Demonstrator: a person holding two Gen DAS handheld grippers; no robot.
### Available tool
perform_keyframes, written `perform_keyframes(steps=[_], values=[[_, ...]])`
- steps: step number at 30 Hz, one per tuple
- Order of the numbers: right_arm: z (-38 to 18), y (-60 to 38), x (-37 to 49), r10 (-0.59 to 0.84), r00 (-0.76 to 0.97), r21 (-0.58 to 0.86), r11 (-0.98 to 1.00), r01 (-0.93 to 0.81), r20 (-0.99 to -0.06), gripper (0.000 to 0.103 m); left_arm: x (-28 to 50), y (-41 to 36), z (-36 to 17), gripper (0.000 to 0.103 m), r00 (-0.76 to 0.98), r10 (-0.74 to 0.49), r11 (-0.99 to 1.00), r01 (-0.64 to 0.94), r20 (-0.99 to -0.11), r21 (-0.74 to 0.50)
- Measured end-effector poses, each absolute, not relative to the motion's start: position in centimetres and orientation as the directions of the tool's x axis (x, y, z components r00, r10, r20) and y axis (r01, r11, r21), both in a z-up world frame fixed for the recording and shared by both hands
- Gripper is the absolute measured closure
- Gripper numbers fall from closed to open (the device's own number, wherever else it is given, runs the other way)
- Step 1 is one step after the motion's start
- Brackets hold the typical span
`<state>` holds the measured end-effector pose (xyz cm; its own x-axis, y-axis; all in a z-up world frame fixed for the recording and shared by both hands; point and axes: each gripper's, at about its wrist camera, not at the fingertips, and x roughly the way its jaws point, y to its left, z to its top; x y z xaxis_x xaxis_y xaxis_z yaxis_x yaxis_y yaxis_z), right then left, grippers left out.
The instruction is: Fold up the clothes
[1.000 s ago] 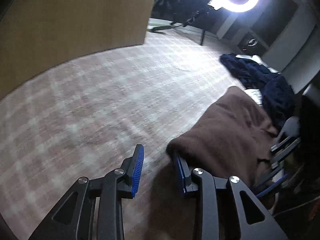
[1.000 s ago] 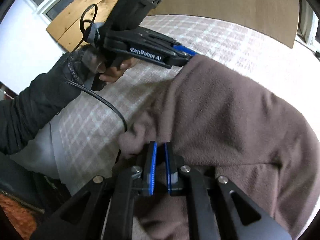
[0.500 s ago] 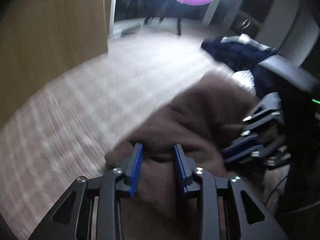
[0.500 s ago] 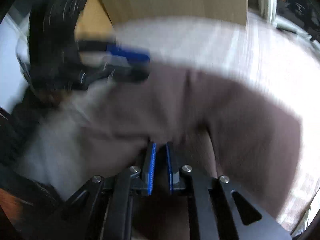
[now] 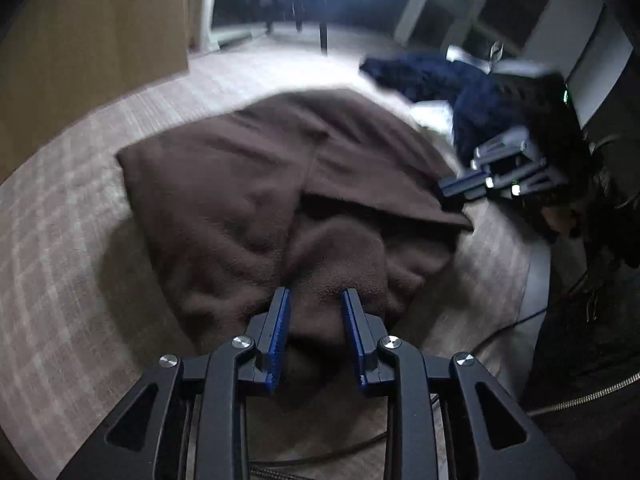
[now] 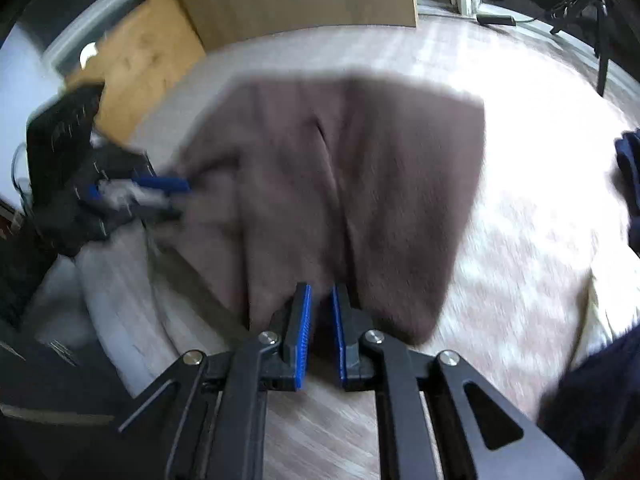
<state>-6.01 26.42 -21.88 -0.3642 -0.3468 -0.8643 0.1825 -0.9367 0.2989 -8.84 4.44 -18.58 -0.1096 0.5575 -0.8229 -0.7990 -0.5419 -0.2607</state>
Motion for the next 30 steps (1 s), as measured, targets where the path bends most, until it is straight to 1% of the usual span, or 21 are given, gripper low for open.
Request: perform_keyframes(steps=[2, 4, 6, 7, 8, 9, 11, 13, 14, 15, 17, 18, 19, 20, 21, 22, 25, 27, 30], values=[[-21.1, 27.5, -5.1, -0.343, -0.333, 0.303, -0.938, 0.165, -0.878, 0.091, -8.9, 3.7, -17.1, 0.082, -0.135, 0.546, -0.583, -0.77, -0.827, -0.259], [-19.9, 28.5, -4.2, -0.292, -0.351, 0.252, -0.955, 0.155, -0.89, 0.09, -9.0, 3.0, -15.6, 0.082, -0.16, 0.533, -0.623, -0.739, -0.831, -0.258], [-18.8, 29.3, -3.7, -0.303, -0.39, 0.266, -0.953, 0.148, -0.87, 0.089, -8.1, 3.9, -15.0, 0.082, -0.165, 0.549, -0.6, -0.761, -0.819, -0.249], [-18.3, 29.6, -3.5, -0.311, -0.412, 0.277, -0.95, 0.143, -0.856, 0.086, -7.7, 4.4, -14.7, 0.08, -0.167, 0.557, -0.587, -0.772, -0.814, -0.244], [-18.1, 29.9, -3.6, -0.32, -0.44, 0.293, -0.947, 0.132, -0.839, 0.081, -7.2, 4.9, -14.3, 0.077, -0.169, 0.565, -0.575, -0.782, -0.808, -0.239], [-18.2, 30.1, -4.0, -0.321, -0.464, 0.303, -0.946, 0.117, -0.826, 0.079, -6.7, 5.4, -14.0, 0.075, -0.171, 0.573, -0.563, -0.793, -0.802, -0.233], [-19.7, 30.1, -4.8, -0.328, -0.457, 0.322, -0.942, 0.094, -0.827, 0.077, -6.7, 7.0, -16.2, 0.075, -0.141, 0.523, -0.56, -0.801, -0.841, -0.214], [-21.9, 29.8, -5.5, -0.328, -0.409, 0.324, -0.943, 0.08, -0.852, 0.076, -7.1, 6.5, -17.3, 0.078, -0.115, 0.519, -0.582, -0.774, -0.847, -0.251], [-23.0, 29.6, -5.2, -0.311, -0.365, 0.297, -0.95, 0.096, -0.877, 0.074, -7.3, 6.3, -17.9, 0.077, -0.103, 0.518, -0.592, -0.759, -0.849, -0.27], [-22.8, 29.8, -4.7, -0.317, -0.358, 0.299, -0.948, 0.106, -0.878, 0.074, -7.5, 6.0, -18.4, 0.077, -0.09, 0.517, -0.603, -0.744, -0.851, -0.288], [-21.6, 31.0, -4.2, -0.299, -0.374, 0.287, -0.954, 0.091, -0.878, 0.073, -8.1, 4.7, -16.7, 0.076, -0.134, 0.527, -0.646, -0.706, -0.839, -0.292], [-21.0, 31.6, -4.0, -0.291, -0.381, 0.281, -0.956, 0.083, -0.878, 0.073, -8.4, 4.1, -15.9, 0.07, -0.157, 0.53, -0.666, -0.685, -0.833, -0.294], [-20.3, 32.2, -3.9, -0.288, -0.394, 0.284, -0.956, 0.069, -0.873, 0.064, -9.0, 3.5, -15.0, 0.063, -0.186, 0.537, -0.687, -0.663, -0.823, -0.298], [-19.8, 33.1, -4.3, -0.301, -0.418, 0.314, -0.949, 0.04, -0.857, 0.048, -9.9, 2.8, -14.3, 0.047, -0.216, 0.536, -0.715, -0.63, -0.816, -0.304], [-19.4, 33.9, -4.9, -0.318, -0.443, 0.351, -0.936, 0.007, -0.838, 0.041, -11.1, 2.3, -14.0, 0.034, -0.235, 0.534, -0.739, -0.596, -0.812, -0.314], [-19.3, 34.5, -5.7, -0.33, -0.467, 0.382, -0.924, -0.019, -0.82, 0.034, -12.3, 2.2, -14.3, 0.032, -0.243, 0.528, -0.757, -0.569, -0.814, -0.321], [-20.1, 35.5, -8.4, -0.359, -0.488, 0.448, -0.891, -0.076, -0.796, 0.034, -15.9, 2.3, -15.7, 0.032, -0.248, 0.507, -0.799, -0.494, -0.826, -0.342], [-21.6, 35.7, -10.3, -0.37, -0.468, 0.464, -0.88, -0.1, -0.802, 0.034, -17.9, 2.8, -17.4, 0.032, -0.217, 0.496, -0.81, -0.466, -0.841, -0.357], [-24.1, 36.0, -10.9, -0.386, -0.412, 0.467, -0.877, -0.115, -0.825, 0.034, -19.1, 3.7, -20.0, 0.033, -0.163, 0.452, -0.832, -0.433, -0.877, -0.347]])
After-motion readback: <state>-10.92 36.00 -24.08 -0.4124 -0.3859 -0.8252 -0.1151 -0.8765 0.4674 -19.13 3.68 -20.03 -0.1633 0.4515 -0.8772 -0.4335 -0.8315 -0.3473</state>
